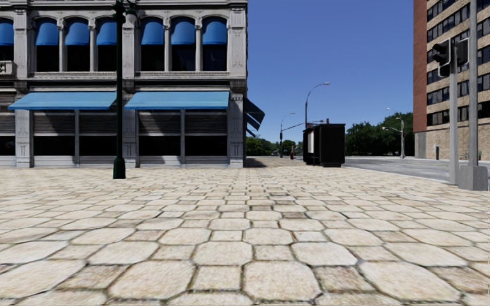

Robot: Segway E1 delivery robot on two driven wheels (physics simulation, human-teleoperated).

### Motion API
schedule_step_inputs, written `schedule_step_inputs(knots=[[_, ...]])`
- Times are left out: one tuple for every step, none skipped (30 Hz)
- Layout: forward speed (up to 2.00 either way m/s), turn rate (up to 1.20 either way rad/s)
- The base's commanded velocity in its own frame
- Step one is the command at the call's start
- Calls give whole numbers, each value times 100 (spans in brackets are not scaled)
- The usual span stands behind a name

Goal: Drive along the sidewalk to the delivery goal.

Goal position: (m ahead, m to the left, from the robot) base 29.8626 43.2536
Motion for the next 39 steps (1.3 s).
schedule_step_inputs(knots=[[200, 0], [200, 0], [200, 0], [200, 0], [200, 0], [200, 0], [200, 0], [200, 0], [200, 0], [200, 0], [200, 0], [200, 0], [200, 0], [200, 0], [200, 0], [200, 0], [200, 0], [200, 0], [200, 0], [200, 0], [200, 0], [200, 0], [200, 0], [200, 0], [200, 0], [200, 0], [200, 0], [200, 0], [200, 0], [200, 0], [200, 0], [200, 0], [200, 0], [200, 0], [200, 0], [200, 0], [200, 0], [200, 0], [200, 0]])
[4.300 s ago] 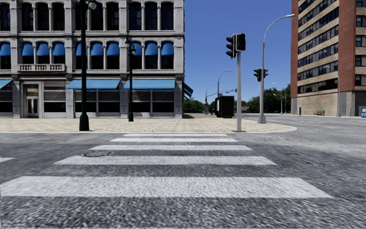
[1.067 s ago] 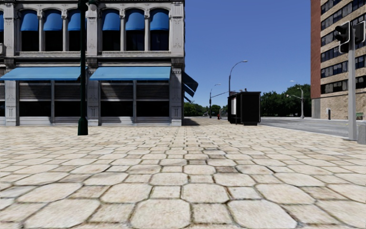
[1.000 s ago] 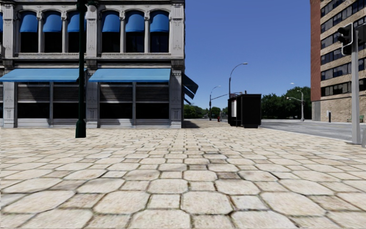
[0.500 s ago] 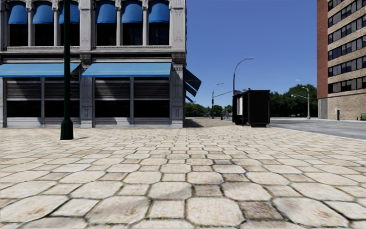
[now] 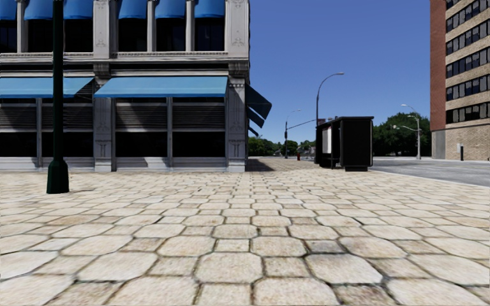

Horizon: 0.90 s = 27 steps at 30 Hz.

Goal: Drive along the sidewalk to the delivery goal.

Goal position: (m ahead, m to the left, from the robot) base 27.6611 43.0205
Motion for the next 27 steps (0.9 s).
schedule_step_inputs(knots=[[200, 0], [200, 0], [200, 0], [200, 0], [200, 0], [200, 0], [200, 0], [200, 0], [200, 0], [200, 0], [200, 0], [200, 0], [200, 0], [200, 0], [200, 0], [200, 0], [200, 0], [200, 0], [200, 0], [200, 0], [200, 0], [200, 0], [200, 0], [200, 0], [200, 0], [200, 0], [200, 0]])
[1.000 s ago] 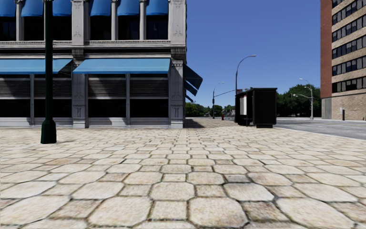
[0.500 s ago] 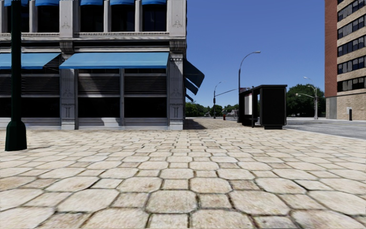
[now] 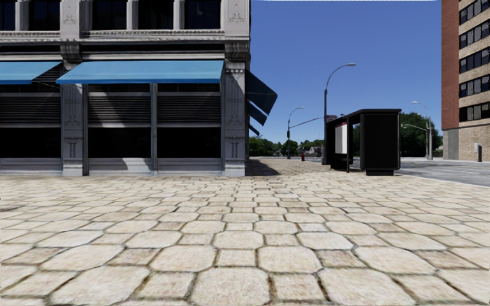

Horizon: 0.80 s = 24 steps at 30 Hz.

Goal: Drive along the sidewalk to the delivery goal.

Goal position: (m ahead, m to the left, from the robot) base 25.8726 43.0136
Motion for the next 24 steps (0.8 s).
schedule_step_inputs(knots=[[200, 0], [200, 0], [200, 0], [200, 0], [200, 0], [200, 0], [200, 0], [200, 0], [200, 0], [200, 0], [200, 0], [200, 0], [200, 0], [200, 0], [200, 0], [200, 0], [200, 0], [200, 0], [200, 0], [200, 0], [200, 0], [200, 0], [200, 0], [200, 0]])
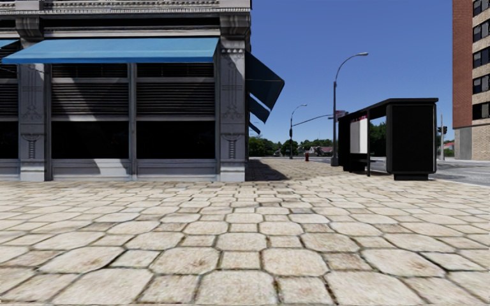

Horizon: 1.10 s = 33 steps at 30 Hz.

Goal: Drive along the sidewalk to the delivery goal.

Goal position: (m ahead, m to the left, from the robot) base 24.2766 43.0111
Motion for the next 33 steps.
schedule_step_inputs(knots=[[200, 0], [200, 0], [200, 0], [200, 0], [200, 0], [200, 0], [200, 1], [200, 16], [200, 27], [200, 35], [200, 48], [200, 48], [200, 65], [200, 85], [200, 102], [200, 120], [200, 120], [200, 120], [200, 120], [200, 120], [200, 120], [200, 120], [200, 120], [200, 120], [200, 120], [200, 120], [200, 120], [200, 120], [200, 120], [200, 120], [200, 120], [200, 120], [200, 120]])
